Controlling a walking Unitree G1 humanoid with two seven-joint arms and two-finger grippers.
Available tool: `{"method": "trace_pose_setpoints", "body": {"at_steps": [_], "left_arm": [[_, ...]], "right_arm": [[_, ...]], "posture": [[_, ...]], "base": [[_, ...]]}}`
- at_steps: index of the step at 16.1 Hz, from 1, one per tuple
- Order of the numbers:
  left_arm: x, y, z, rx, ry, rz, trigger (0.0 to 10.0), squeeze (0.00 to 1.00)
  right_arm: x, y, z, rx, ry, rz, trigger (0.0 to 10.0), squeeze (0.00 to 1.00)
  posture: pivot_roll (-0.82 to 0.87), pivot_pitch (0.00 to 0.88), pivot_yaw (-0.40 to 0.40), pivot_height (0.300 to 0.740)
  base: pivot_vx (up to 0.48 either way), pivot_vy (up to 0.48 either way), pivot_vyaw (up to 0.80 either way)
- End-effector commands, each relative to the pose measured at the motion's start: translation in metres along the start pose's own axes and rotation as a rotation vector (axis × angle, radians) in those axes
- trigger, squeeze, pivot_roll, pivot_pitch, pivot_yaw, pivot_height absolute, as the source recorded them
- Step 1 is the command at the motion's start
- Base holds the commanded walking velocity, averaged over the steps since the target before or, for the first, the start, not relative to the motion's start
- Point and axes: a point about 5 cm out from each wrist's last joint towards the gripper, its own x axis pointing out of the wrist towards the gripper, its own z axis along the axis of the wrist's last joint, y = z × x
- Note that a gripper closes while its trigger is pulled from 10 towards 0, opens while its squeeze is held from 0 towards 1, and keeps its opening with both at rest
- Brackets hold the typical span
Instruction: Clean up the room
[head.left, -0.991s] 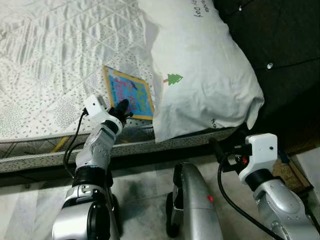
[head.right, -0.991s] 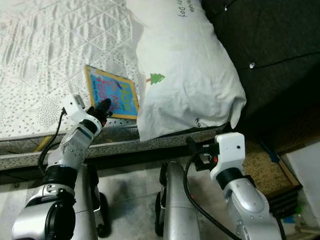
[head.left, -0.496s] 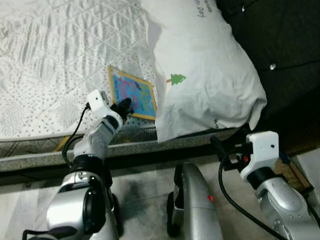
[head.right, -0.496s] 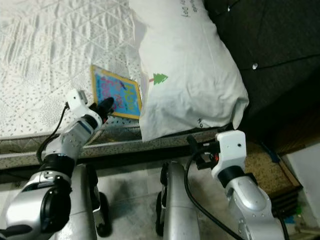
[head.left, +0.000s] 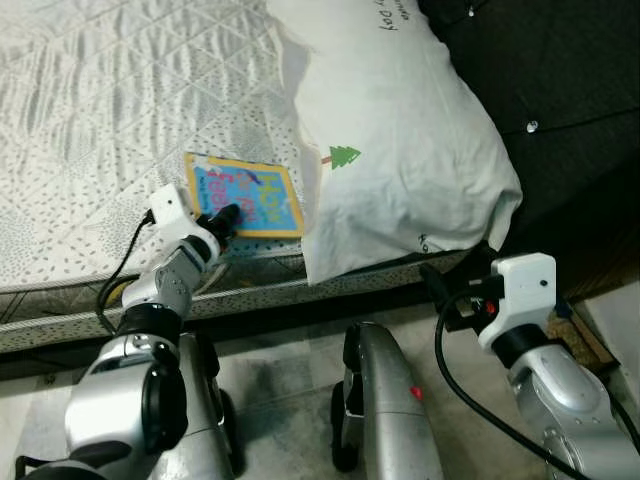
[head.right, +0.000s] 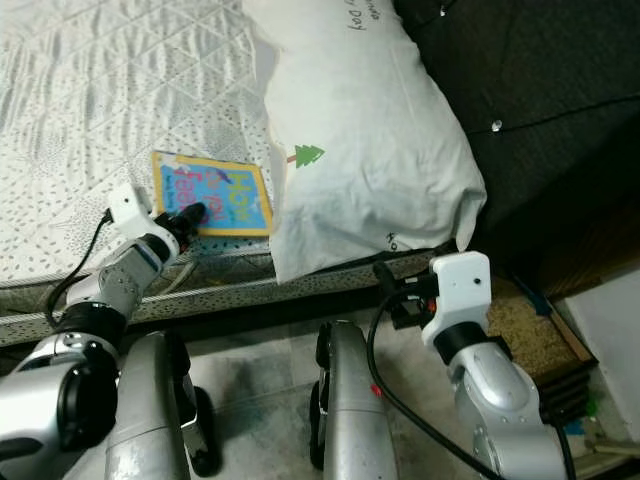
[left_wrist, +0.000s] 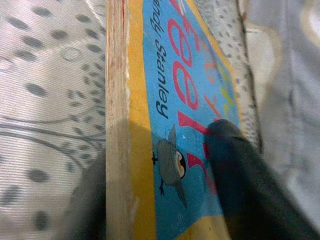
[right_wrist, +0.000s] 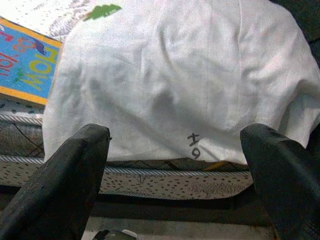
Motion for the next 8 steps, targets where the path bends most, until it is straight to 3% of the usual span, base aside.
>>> {"method": "trace_pose_setpoints", "body": {"at_steps": [1,8], "left_arm": [[0.0,0.003,0.004,0.028,-0.006,0.024,10.0,1.0],[-0.002,0.018,0.014,0.145,-0.006,0.107,10.0,1.0]], "right_arm": [[0.0,-0.006,-0.003,-0.009,0.009,-0.024,10.0,0.0],[0.012,-0.005,-0.003,-0.012,-0.016,-0.017,10.0,0.0]], "posture": [[-0.21,0.209,-0.108,0.56],[-0.19,0.177,-0.099,0.56]], "base": [[0.0,0.0,0.0],[0.0,0.0,0.0]]}}
